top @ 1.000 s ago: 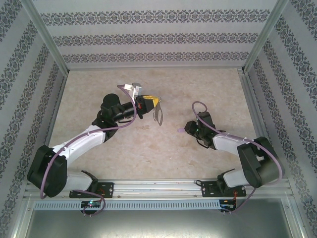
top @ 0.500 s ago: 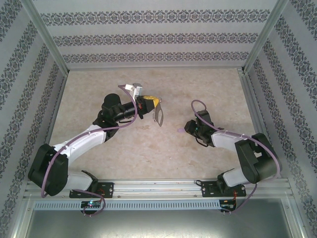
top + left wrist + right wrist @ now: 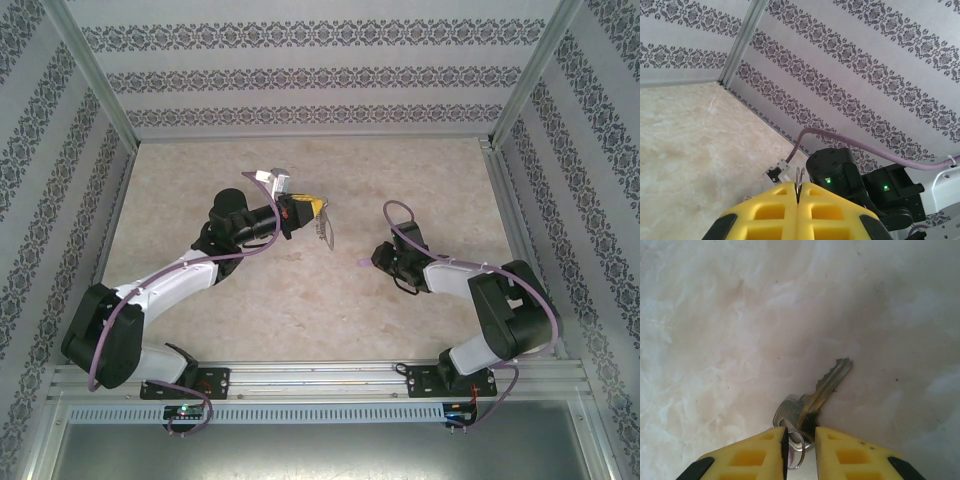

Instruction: Put the keys on the keyring

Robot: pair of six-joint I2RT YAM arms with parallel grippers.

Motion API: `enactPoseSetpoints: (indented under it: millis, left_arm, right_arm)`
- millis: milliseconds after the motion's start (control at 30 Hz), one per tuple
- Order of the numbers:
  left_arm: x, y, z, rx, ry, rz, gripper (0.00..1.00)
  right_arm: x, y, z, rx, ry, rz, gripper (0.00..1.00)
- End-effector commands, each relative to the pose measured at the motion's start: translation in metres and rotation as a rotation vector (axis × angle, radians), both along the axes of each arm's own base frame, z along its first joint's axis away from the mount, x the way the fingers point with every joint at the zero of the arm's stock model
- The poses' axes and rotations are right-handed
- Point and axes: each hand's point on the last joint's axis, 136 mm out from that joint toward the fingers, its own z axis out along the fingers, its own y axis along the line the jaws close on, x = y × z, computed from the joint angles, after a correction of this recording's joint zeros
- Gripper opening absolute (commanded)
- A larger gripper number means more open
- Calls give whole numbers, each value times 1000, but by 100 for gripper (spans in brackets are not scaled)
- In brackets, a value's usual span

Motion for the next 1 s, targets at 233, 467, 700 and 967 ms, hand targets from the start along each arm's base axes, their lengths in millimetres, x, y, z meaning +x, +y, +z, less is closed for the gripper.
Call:
enactPoseSetpoints:
  millis: [233, 467, 700, 967]
  left_arm:
    - [-4, -6, 24, -58, -74, -31, 0]
    - [-2, -8, 24, -71, -66, -37, 0]
    - [-2, -8, 26, -76, -65, -38, 0]
    - [-5, -8, 28, -75, -70, -42, 0]
  right_arm:
    - [4, 16, 2, 26, 7, 38, 16]
    - [4, 17, 6, 32, -9, 43, 4]
    - [5, 18, 18, 44, -44, 56, 0]
    - [-1, 16, 49, 42, -142, 107, 0]
